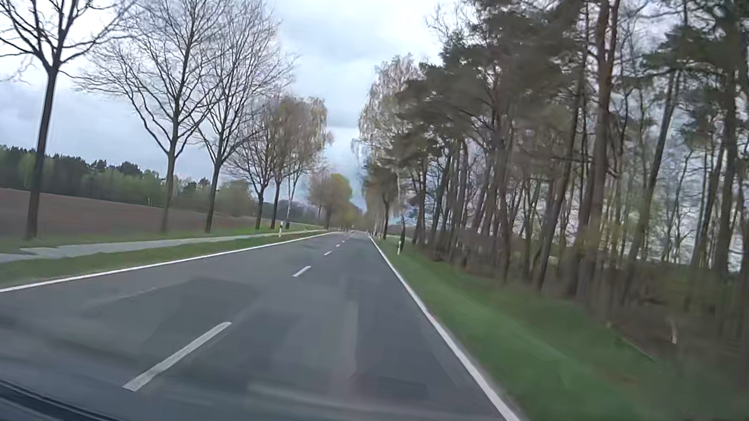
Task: Follow the waypoints while adhering to traffic rules and regulations
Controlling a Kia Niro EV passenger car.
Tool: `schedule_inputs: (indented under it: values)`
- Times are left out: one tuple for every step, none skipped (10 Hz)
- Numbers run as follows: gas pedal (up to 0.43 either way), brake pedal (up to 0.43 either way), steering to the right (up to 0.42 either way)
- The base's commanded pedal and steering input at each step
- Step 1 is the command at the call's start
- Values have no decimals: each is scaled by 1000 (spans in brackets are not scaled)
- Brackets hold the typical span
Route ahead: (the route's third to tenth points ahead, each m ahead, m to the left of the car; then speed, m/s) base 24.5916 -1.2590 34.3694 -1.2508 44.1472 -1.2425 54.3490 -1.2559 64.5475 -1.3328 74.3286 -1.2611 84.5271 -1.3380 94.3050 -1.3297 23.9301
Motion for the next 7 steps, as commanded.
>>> schedule_inputs:
  values:
    - [248,0,-3]
    - [248,0,-3]
    - [248,0,-3]
    - [248,0,-3]
    - [248,0,-3]
    - [248,0,-3]
    - [248,0,-3]
